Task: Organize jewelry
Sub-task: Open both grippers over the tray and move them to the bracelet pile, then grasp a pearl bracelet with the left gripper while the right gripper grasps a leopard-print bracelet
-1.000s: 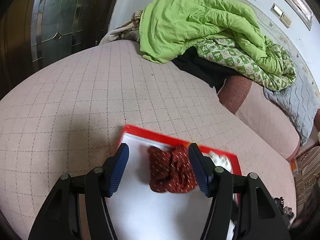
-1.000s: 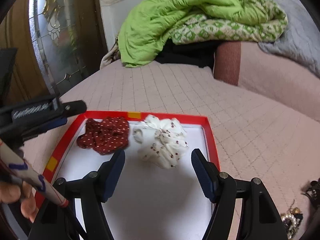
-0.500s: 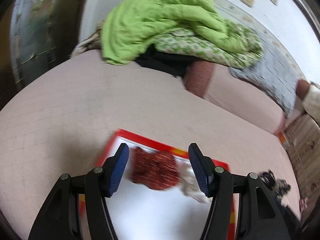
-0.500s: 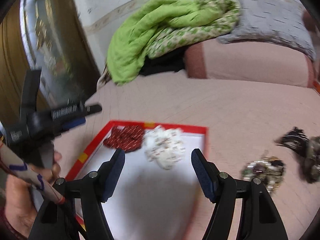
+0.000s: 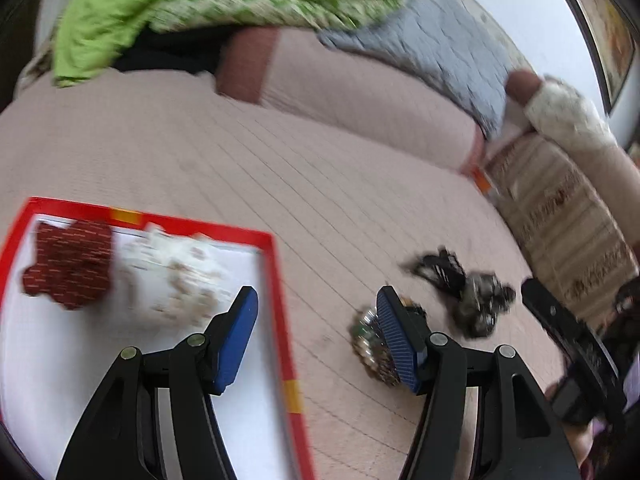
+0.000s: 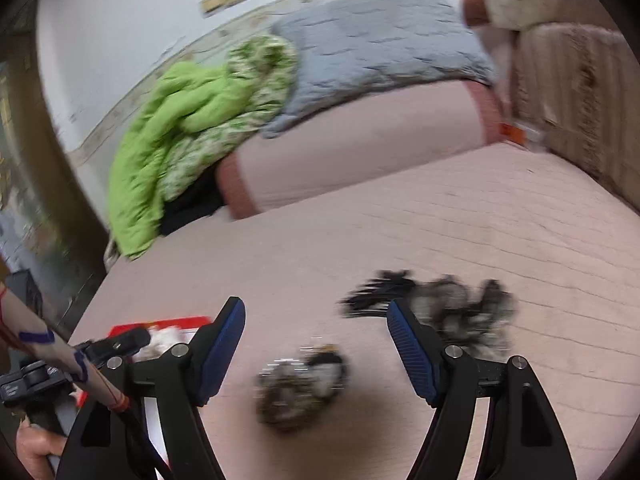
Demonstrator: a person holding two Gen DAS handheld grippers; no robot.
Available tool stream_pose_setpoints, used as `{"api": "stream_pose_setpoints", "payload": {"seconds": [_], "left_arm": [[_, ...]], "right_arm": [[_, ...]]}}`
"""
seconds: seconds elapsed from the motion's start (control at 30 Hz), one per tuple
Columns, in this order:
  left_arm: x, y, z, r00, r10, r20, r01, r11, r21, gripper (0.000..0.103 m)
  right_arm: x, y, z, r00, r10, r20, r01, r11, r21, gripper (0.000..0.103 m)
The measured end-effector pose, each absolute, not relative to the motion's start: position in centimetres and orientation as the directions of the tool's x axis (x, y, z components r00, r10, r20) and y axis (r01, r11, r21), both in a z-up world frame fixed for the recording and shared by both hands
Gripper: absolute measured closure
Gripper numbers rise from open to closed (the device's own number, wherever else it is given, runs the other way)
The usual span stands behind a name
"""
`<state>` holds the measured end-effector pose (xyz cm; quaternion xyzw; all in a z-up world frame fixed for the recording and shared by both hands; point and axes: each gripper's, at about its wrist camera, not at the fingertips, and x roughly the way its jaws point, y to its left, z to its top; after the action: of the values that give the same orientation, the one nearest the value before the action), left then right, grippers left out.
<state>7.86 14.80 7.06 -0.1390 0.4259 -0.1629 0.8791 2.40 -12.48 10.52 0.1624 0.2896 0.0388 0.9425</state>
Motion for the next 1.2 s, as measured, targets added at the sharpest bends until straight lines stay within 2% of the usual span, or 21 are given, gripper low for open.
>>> {"api": "stream_pose_setpoints", "payload": {"seconds": [0.13, 0.43, 0.63, 0.87, 0.9, 0.93, 0.97, 1.2], "left_arm": [[8.5, 11.5, 5.8, 0.542, -0.392, -0.743, 0.240, 0.920, -0.310, 0.044], [10.1, 6.1, 3.3, 0.465, -0.278, -0.840, 0.324, 0.937, -0.131, 0.068], [10.6, 5.0, 1.0, 0.413, -0.232, -0.881, 0.327, 0.940, -0.095, 0.070], [10.5, 3.4, 0.5, 0.427, -0.197, -0.883, 0.333, 0.942, -0.049, 0.070], [10.4, 3.2, 0.5, 0.436, -0.190, -0.880, 0.334, 0.942, -0.038, 0.072], [10.4, 3.1, 0.6, 0.443, -0.200, -0.874, 0.337, 0.941, -0.044, 0.077], [10.5, 3.3, 0.6, 0.441, -0.221, -0.870, 0.337, 0.939, -0.067, 0.091], [10.4, 5.2, 3.2, 0.483, -0.348, -0.804, 0.325, 0.923, -0.204, 0.092]], "right_arm": [[2.8, -16.7, 9.0, 0.804, 0.187, -0.565, 0.078, 0.908, 0.411, 0.025], [2.1, -18.7, 9.4, 0.802, 0.259, -0.538, 0.046, 0.872, 0.488, 0.025], [1.5, -18.7, 9.4, 0.794, 0.307, -0.525, 0.016, 0.853, 0.522, 0.025], [1.5, -18.5, 9.2, 0.790, 0.317, -0.526, 0.011, 0.849, 0.528, 0.025], [1.5, -18.5, 9.1, 0.787, 0.317, -0.529, 0.013, 0.849, 0.528, 0.025], [1.6, -18.4, 9.0, 0.784, 0.317, -0.534, 0.015, 0.850, 0.527, 0.025], [1.7, -18.3, 8.9, 0.782, 0.317, -0.536, 0.016, 0.850, 0.527, 0.025], [2.0, -17.4, 8.6, 0.770, 0.311, -0.558, 0.007, 0.869, 0.494, 0.025]]}}
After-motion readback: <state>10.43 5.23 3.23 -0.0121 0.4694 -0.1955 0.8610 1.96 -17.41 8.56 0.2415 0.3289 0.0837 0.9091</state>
